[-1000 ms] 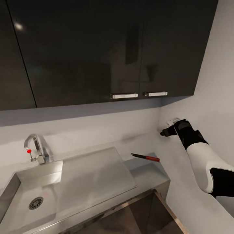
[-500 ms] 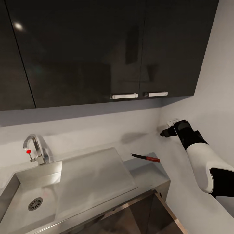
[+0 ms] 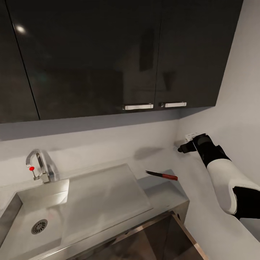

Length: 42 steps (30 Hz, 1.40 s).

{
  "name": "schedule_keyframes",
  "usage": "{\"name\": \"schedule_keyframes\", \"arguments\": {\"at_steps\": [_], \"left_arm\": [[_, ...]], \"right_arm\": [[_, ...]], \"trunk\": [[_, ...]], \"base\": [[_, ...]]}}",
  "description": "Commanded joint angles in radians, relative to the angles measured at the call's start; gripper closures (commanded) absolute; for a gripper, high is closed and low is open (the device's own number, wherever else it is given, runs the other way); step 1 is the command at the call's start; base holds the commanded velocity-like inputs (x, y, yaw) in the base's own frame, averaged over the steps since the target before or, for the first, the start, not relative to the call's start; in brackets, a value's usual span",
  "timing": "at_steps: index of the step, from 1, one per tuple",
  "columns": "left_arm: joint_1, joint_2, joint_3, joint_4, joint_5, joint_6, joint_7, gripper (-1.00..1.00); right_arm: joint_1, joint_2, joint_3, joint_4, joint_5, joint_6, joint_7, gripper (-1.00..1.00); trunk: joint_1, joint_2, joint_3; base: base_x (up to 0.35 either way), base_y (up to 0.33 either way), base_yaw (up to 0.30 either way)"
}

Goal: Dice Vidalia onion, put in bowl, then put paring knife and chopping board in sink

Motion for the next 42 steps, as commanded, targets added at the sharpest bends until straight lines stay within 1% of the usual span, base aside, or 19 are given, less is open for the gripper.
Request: {"name": "schedule_keyframes", "arguments": {"at_steps": [1, 12, 23, 30, 40, 42], "left_arm": [[-0.001, 0.0, -0.009, 0.001, 0.01, 0.002, 0.001, -1.0], [-0.001, 0.0, -0.008, 0.001, 0.01, 0.002, 0.001, -1.0], [-0.001, 0.0, -0.008, 0.001, 0.01, 0.003, 0.001, -1.0], [-0.001, 0.0, -0.008, 0.001, 0.01, 0.004, 0.001, -1.0], [-0.001, 0.0, -0.008, 0.001, 0.01, 0.004, 0.002, -1.0], [-0.001, -0.001, -0.008, 0.001, 0.01, 0.004, 0.002, -1.0]], "right_arm": [[0.0, 0.001, -0.005, -0.001, 0.011, 0.002, 0.009, -1.0], [0.0, 0.003, -0.003, 0.013, 0.009, 0.001, 0.014, -1.0], [0.0, 0.005, -0.002, 0.013, 0.009, 0.0, 0.017, -1.0], [0.0, 0.001, -0.003, 0.012, 0.01, 0.0, 0.066, -1.0], [0.0, -0.001, -0.003, 0.013, 0.009, -0.006, 0.076, -1.0], [0.0, -0.001, -0.003, 0.014, 0.008, -0.014, 0.093, -1.0]], "trunk": [[0.0, -0.001, 0.0], [0.0, -0.001, -0.001], [0.0, -0.001, -0.016], [0.0, -0.001, -0.028], [0.0, -0.001, -0.044], [0.0, -0.001, -0.047]], "base": [[0.0, 0.0, 0.0], [0.0, 0.0, 0.0], [0.0, 0.0, 0.0], [0.0, 0.0, 0.0], [0.0, 0.0, 0.0], [0.0, 0.0, 0.0]]}}
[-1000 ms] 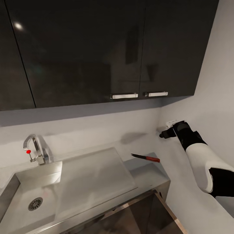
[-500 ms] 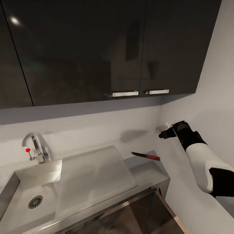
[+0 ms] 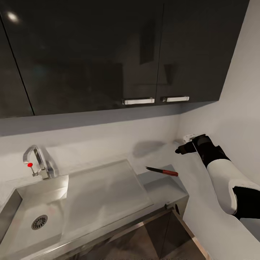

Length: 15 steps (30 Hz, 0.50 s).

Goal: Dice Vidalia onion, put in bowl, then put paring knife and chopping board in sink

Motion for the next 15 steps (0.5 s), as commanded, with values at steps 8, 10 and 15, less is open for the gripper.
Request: {"name": "schedule_keyframes", "arguments": {"at_steps": [8, 10, 15], "left_arm": [[-0.001, 0.001, -0.008, 0.001, 0.01, 0.002, 0.001, -1.0], [-0.001, 0.001, -0.008, 0.001, 0.01, 0.002, 0.001, -1.0], [-0.001, 0.002, -0.008, 0.001, 0.01, 0.002, 0.001, -1.0]], "right_arm": [[0.0, -0.037, -0.004, -0.001, 0.014, -0.007, 0.156, -1.0], [0.0, -0.04, -0.004, -0.001, 0.014, -0.007, 0.164, -1.0], [0.0, -0.045, -0.004, -0.001, 0.014, -0.007, 0.171, -1.0]], "trunk": [[0.0, -0.001, -0.013], [0.0, -0.001, -0.016], [0.0, -0.001, -0.025]], "base": [[0.0, 0.0, 0.0], [0.0, 0.0, 0.0], [0.0, 0.0, 0.0]]}}
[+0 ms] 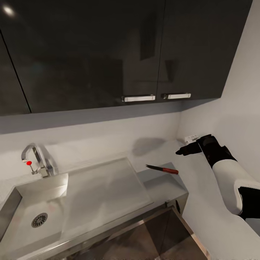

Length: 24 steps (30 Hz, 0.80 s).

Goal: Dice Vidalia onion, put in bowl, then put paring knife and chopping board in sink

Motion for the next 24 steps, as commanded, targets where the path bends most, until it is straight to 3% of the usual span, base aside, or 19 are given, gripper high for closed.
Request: {"name": "schedule_keyframes", "arguments": {"at_steps": [1, 11, 14, 17, 22, 24], "left_arm": [[-0.001, -0.001, -0.009, 0.001, 0.01, 0.002, 0.001, -1.0], [-0.001, -0.002, -0.01, 0.001, 0.01, 0.002, 0.001, -1.0], [-0.001, -0.002, -0.009, 0.001, 0.01, 0.002, 0.001, -1.0], [-0.001, -0.002, -0.009, 0.001, 0.01, 0.002, 0.001, -1.0], [-0.001, -0.003, -0.009, 0.001, 0.01, 0.002, 0.001, -1.0], [-0.001, -0.004, -0.009, 0.001, 0.01, 0.003, 0.002, -1.0]], "right_arm": [[-0.001, 0.0, -0.005, -0.001, 0.01, 0.002, 0.01, -1.0], [-0.001, -0.002, 0.011, -0.001, 0.014, 0.001, 0.013, -1.0], [-0.001, -0.002, 0.079, -0.005, 0.02, -0.008, 0.046, -1.0], [-0.001, -0.004, 0.107, -0.006, 0.022, -0.038, 0.073, -1.0], [-0.001, -0.026, 0.123, -0.007, 0.022, -0.082, 0.094, -1.0], [-0.001, -0.053, 0.124, -0.008, 0.021, -0.097, 0.109, -1.0]], "trunk": [[0.001, -0.002, -0.004], [0.001, -0.002, -0.02], [0.001, -0.002, -0.025], [0.001, -0.002, -0.03], [0.001, -0.002, -0.038], [0.001, -0.002, -0.041]], "base": [[0.0, 0.0, 0.0], [0.0, 0.0, 0.0], [0.0, 0.0, 0.0], [0.0, 0.0, 0.0], [0.0, 0.0, 0.0], [0.0, 0.0, 0.0]]}}
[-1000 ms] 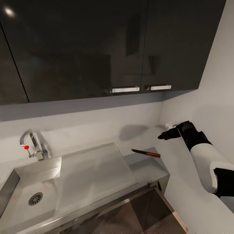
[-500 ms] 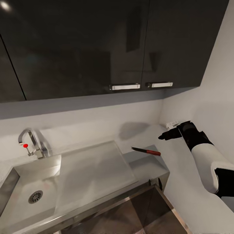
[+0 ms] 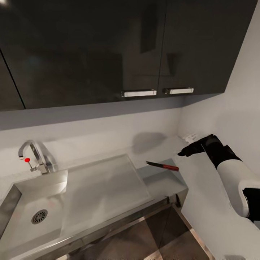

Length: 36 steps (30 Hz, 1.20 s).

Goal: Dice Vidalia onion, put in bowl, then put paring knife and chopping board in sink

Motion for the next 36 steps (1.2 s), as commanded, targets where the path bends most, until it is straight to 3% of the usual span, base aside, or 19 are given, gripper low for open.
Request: {"name": "schedule_keyframes", "arguments": {"at_steps": [1, 4, 13, 19, 36], "left_arm": [[-0.001, -0.001, -0.009, 0.001, 0.01, 0.002, 0.001, -1.0], [-0.001, -0.004, -0.009, 0.001, 0.01, 0.003, 0.001, -1.0], [-0.001, -0.004, -0.009, 0.001, 0.01, 0.005, 0.003, -1.0], [-0.001, -0.004, -0.008, 0.001, 0.01, 0.007, 0.003, -1.0], [-0.001, -0.014, -0.009, 0.002, 0.01, 0.008, 0.002, -1.0]], "right_arm": [[-0.001, -0.007, 0.002, -0.002, 0.005, -0.003, 0.014, -1.0], [-0.001, -0.037, 0.001, -0.003, 0.008, -0.062, 0.084, -1.0], [-0.001, -0.051, -0.002, -0.01, 0.008, -0.125, 0.152, -1.0], [-0.001, -0.076, -0.004, -0.019, 0.003, -0.158, 0.217, -1.0], [-0.001, -0.083, -0.004, -0.023, 0.003, -0.179, 0.239, -1.0]], "trunk": [[0.001, -0.002, -0.004], [0.001, -0.002, -0.009], [0.001, -0.002, -0.017], [0.001, -0.002, -0.017], [0.001, -0.002, -0.037]], "base": [[0.0, 0.0, 0.0], [0.0, 0.0, 0.0], [0.0, 0.0, 0.0], [0.0, 0.0, 0.0], [0.0, 0.0, 0.0]]}}
